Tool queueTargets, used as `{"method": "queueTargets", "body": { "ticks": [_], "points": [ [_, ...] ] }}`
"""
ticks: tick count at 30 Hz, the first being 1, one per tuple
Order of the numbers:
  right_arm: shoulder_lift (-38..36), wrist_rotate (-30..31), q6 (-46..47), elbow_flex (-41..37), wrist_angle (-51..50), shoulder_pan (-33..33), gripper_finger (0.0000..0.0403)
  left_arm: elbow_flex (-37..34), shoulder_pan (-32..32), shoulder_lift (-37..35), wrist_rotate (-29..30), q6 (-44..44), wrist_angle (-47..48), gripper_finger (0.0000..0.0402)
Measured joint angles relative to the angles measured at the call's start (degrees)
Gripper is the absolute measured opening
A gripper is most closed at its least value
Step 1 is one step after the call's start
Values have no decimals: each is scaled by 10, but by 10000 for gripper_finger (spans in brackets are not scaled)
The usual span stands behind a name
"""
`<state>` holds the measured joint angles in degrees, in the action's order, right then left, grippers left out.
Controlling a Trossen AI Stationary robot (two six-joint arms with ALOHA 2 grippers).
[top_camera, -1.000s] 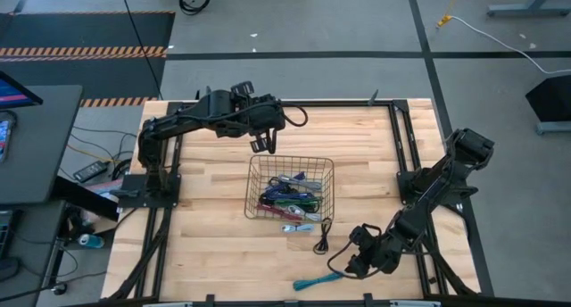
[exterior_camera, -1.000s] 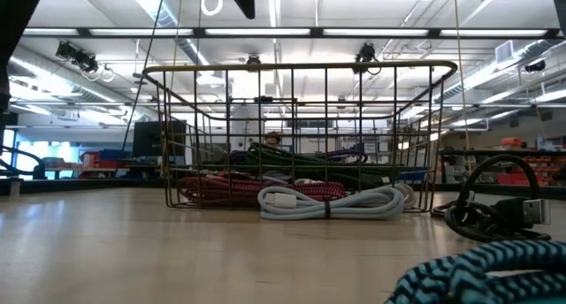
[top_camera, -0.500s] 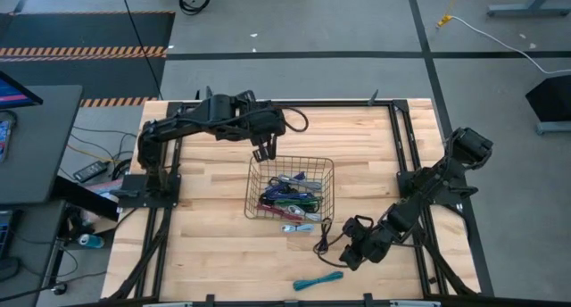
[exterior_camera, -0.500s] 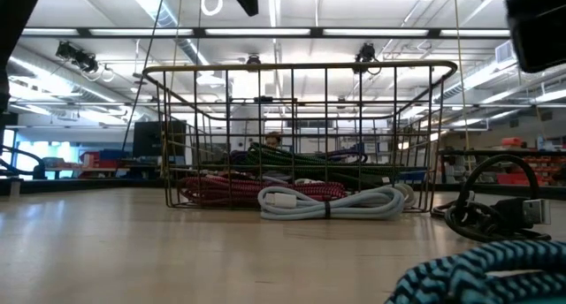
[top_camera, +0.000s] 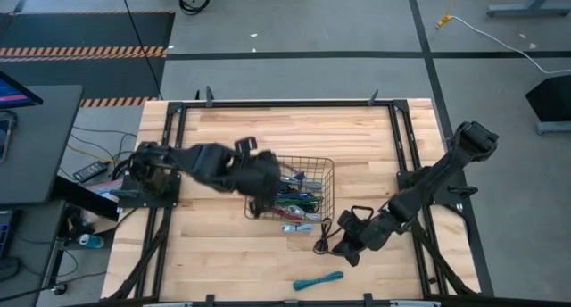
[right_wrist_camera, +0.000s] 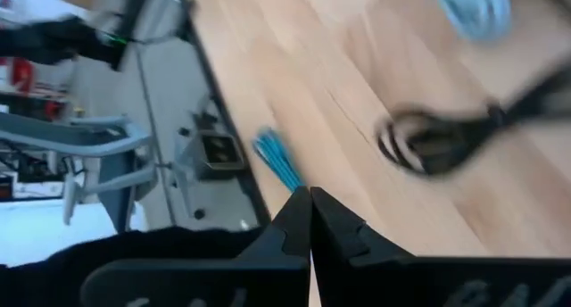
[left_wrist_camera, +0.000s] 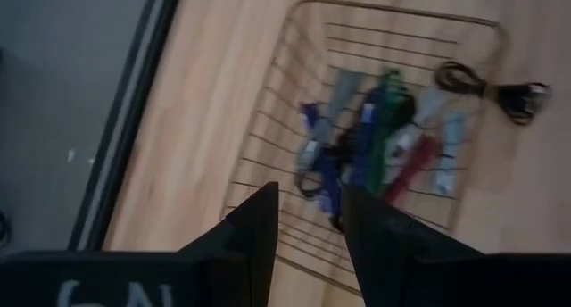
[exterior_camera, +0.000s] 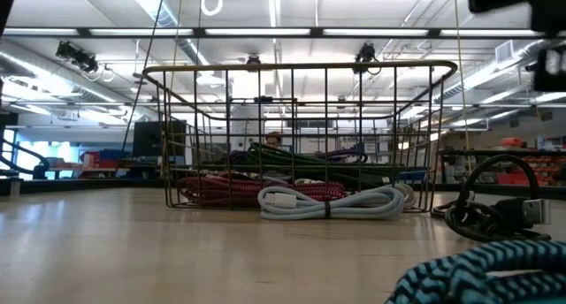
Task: Pick and place USB-C Cables
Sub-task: Adjust the gold wire basket
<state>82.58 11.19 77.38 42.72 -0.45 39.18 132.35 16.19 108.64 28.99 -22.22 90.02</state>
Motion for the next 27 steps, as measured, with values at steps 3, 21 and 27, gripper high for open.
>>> {"method": "queueTargets", "body": {
  "ticks": [3,21,27],
  "points": [
    [-20,12,-44,6,0,-13,2,0,29,0,33,-8,0,130],
    [-30,-42,-183,5,-86,-119,0,0,40,0,70,-5,0,130],
    [-30,-41,-205,5,-120,-146,0,0,39,0,70,-5,0,130]
  ]
}}
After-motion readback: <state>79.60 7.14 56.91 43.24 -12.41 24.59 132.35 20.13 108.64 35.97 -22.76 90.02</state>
